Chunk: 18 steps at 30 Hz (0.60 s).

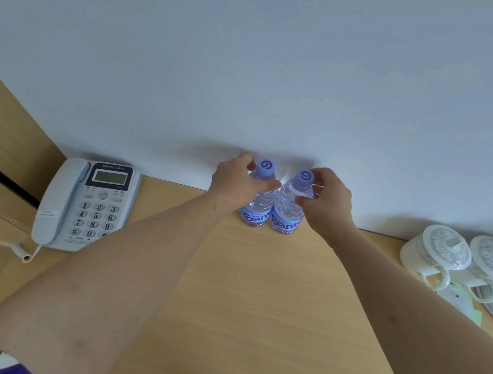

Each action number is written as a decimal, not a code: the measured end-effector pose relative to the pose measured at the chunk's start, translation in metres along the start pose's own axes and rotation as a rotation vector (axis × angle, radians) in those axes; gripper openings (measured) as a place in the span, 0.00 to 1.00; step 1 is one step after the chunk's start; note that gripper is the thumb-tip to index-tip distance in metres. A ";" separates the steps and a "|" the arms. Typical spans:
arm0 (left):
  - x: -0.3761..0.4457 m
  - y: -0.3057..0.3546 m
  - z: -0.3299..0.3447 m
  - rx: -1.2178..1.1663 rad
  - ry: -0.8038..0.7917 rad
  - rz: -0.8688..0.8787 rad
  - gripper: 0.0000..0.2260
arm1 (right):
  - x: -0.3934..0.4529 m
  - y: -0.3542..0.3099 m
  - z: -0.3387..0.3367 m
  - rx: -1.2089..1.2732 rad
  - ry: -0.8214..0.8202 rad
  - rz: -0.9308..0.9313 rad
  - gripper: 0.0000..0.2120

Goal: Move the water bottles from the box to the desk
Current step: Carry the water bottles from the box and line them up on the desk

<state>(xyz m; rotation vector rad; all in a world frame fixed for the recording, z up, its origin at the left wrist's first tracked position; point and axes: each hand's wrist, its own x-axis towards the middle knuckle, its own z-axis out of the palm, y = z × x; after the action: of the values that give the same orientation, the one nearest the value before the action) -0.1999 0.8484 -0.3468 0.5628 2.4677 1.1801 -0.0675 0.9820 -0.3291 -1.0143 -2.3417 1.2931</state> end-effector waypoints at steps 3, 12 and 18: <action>-0.001 0.000 0.001 0.000 0.000 -0.006 0.24 | 0.000 0.002 0.003 -0.072 0.004 -0.038 0.21; 0.000 0.000 0.001 0.012 0.000 -0.010 0.25 | 0.004 0.004 0.003 -0.132 -0.006 -0.088 0.21; -0.002 0.002 -0.001 0.010 0.005 -0.018 0.25 | 0.002 0.003 0.004 -0.114 -0.001 -0.098 0.22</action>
<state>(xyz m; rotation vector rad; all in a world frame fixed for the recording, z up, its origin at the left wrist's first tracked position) -0.1979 0.8481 -0.3445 0.5399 2.4784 1.1646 -0.0694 0.9821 -0.3340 -0.9180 -2.4574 1.1361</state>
